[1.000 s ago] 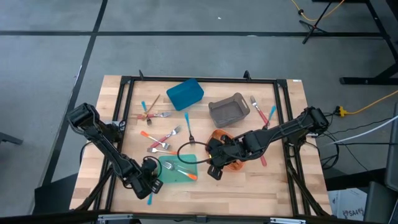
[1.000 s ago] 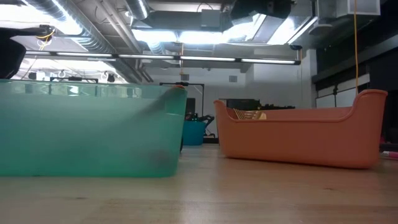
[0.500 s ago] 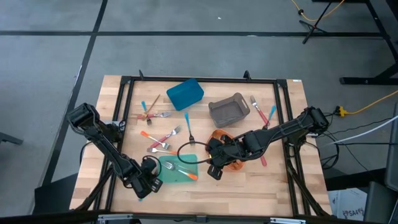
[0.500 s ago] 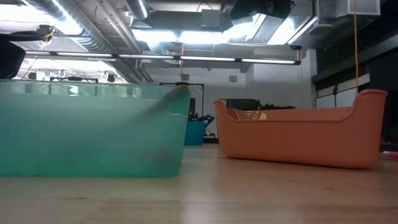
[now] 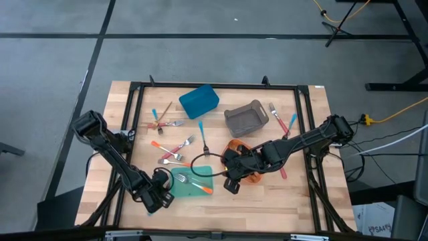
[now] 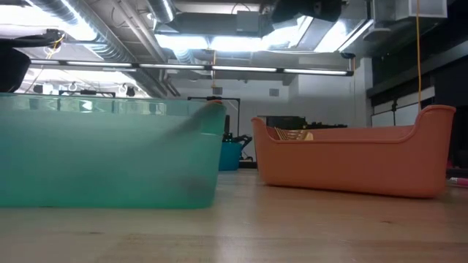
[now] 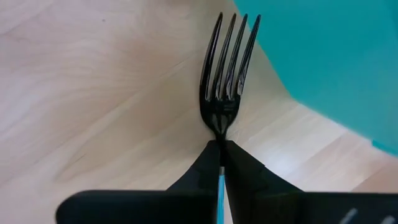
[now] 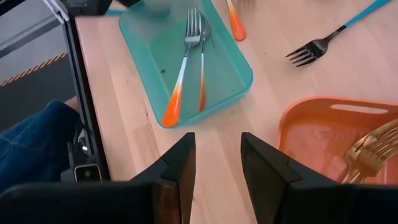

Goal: Sort silverware by color (type)
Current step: Put the blue fork into the black bin

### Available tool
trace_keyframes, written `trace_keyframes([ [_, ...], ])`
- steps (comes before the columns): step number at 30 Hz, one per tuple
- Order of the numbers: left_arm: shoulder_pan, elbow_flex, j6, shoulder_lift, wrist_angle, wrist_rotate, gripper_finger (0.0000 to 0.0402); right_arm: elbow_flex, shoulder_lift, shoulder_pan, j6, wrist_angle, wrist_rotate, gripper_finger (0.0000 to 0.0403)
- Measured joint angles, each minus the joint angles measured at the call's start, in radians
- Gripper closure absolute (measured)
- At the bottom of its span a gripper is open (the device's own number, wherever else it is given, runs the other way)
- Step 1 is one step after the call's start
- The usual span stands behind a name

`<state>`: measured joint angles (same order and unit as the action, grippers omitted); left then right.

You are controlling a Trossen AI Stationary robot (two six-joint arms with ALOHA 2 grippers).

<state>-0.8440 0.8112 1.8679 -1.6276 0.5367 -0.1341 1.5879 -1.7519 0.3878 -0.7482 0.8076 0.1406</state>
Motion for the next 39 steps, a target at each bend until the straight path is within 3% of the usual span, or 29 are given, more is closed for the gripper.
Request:
trace_keyframes([
  [11, -0.003, -0.002, -0.013, 0.104, 0.146, 0.039, 0.0397, 0.000, 0.023, 0.013, 0.051, 0.015, -0.046, 0.0288],
  [18, -0.003, -0.001, -0.028, 0.212, 0.176, -0.017, 0.0398, 0.000, 0.084, 0.012, 0.077, 0.077, 0.012, 0.0288],
  [30, -0.002, 0.000, -0.076, 0.503, 0.237, -0.270, 0.0398, 0.000, 0.182, 0.011, 0.133, 0.206, 0.186, 0.0288],
  [39, 0.057, 0.002, -0.270, 0.575, 0.225, -0.737, 0.0398, 0.000, 0.189, -0.019, 0.244, 0.176, 0.371, 0.0288],
])
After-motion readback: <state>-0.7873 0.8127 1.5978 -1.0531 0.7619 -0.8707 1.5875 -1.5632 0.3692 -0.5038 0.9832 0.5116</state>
